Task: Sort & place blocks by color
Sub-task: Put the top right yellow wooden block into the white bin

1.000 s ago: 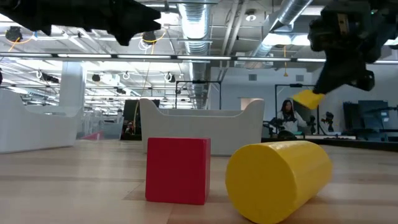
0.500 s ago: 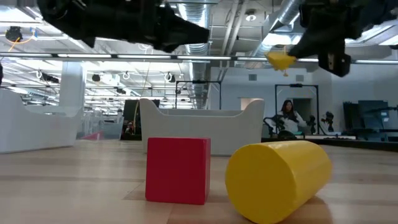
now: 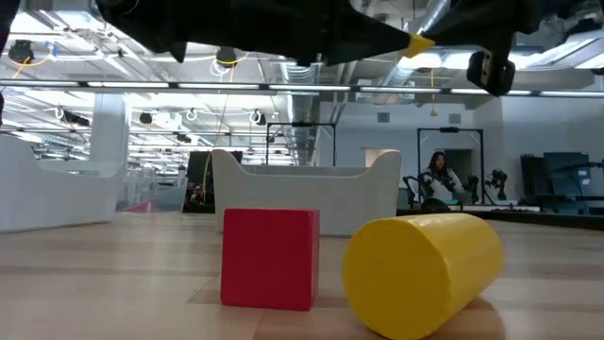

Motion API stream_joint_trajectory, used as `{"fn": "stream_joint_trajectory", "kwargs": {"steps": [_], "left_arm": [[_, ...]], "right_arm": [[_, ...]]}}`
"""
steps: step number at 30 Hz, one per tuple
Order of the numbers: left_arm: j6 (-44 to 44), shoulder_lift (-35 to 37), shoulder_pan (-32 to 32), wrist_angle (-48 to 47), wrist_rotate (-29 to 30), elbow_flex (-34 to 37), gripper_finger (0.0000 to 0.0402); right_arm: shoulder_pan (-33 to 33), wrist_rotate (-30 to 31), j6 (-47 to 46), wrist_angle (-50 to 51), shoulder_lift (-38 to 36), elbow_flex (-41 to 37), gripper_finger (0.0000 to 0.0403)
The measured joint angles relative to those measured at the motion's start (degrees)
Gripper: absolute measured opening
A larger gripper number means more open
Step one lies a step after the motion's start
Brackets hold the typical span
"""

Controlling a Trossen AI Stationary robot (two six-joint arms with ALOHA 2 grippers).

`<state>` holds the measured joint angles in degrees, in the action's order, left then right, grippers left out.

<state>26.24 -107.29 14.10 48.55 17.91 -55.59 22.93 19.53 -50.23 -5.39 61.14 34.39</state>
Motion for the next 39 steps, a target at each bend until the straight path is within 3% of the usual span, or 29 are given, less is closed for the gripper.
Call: {"fn": "stream_joint_trajectory", "kwargs": {"steps": [9,13,21,26,32,39], "left_arm": [[1.03,-4.50,1.28,2.70,4.57,-5.31,0.0311],[2.66,-4.41,1.32,4.06,4.97,-5.38,0.0260],[3.32,-4.41,1.28,3.93,2.27,-5.38,0.0114],[3.56,-4.41,1.28,3.65,2.19,-5.38,0.0109],[5.58,-4.09,1.35,1.24,4.04,-5.36,0.0109],[4.43,1.49,1.36,-13.05,4.38,-5.27,0.0109]], "right_arm": [[0.99,0.07,0.58,-2.43,0.07,0.04,0.0000],[1.08,0.09,0.61,-2.93,0.07,0.04,0.0000],[1.08,-0.08,0.13,-3.16,0.07,0.04,0.0000],[1.10,-0.19,0.15,-3.15,0.10,0.04,0.0004],[1.10,-0.30,0.18,-2.98,0.10,0.00,0.0057],[0.51,-3.12,-2.16,-2.30,-0.01,0.00,0.0160]]}}
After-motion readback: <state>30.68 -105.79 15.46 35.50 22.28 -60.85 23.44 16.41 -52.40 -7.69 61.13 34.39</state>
